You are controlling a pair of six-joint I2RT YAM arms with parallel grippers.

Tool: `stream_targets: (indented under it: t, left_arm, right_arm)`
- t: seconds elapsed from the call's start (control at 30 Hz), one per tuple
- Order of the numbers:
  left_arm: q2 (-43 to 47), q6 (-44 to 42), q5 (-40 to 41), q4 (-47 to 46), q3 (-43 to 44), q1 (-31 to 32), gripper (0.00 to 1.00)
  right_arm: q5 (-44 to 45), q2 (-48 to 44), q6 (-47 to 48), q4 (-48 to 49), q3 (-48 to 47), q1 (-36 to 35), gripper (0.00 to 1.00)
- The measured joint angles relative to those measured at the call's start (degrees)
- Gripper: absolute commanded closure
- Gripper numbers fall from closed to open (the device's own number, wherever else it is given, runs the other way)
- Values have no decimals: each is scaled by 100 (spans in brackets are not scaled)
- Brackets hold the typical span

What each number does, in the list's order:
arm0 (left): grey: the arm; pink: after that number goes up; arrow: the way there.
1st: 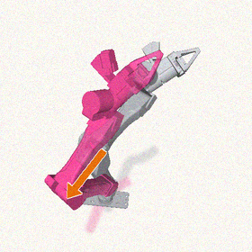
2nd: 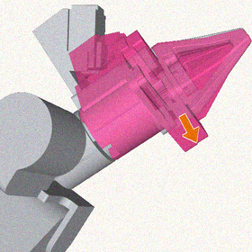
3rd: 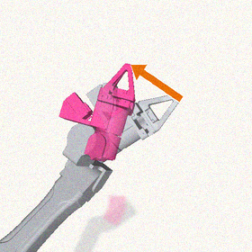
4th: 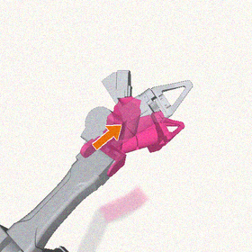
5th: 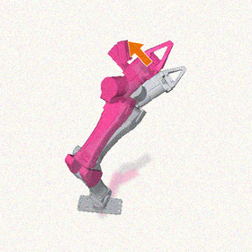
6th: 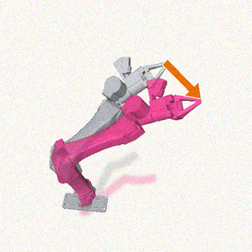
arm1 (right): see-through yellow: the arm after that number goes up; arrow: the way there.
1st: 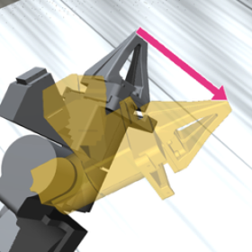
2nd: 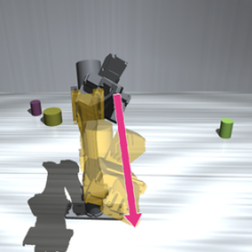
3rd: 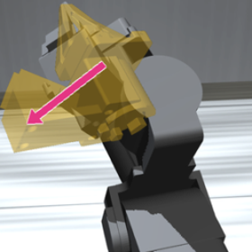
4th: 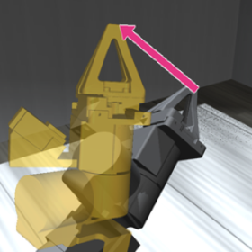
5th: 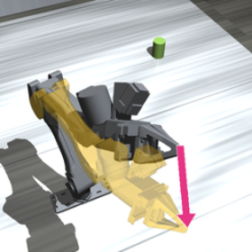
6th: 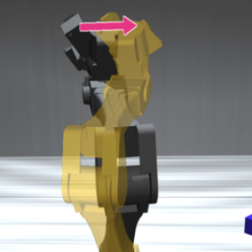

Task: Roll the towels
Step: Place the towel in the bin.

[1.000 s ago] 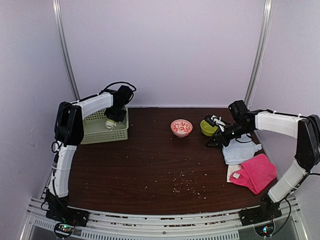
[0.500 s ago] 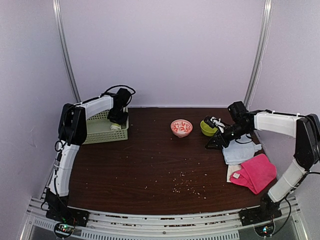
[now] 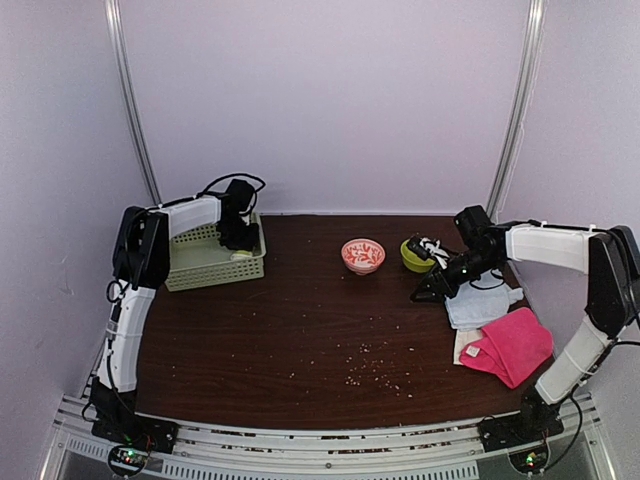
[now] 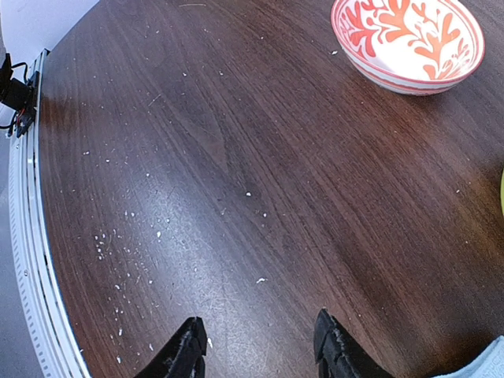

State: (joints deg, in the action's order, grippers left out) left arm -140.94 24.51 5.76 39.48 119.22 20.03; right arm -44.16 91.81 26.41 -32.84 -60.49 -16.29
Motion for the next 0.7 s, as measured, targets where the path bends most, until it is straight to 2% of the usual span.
stream_targets:
  t: [0.23, 0.6, 0.7]
  left_arm:
    - [262, 476, -680, -568, -555, -197, 100]
    - [457, 1696, -1980, -1266, -1134, -409, 99]
    - [459, 1821, -2142, -1298, -1161, -407, 86]
  right_arm:
    - [0, 26, 22, -24, 0, 0, 52]
    - [-2, 87, 24, -70, 0, 0, 52]
    - [-7, 127, 26, -87, 0, 0, 52]
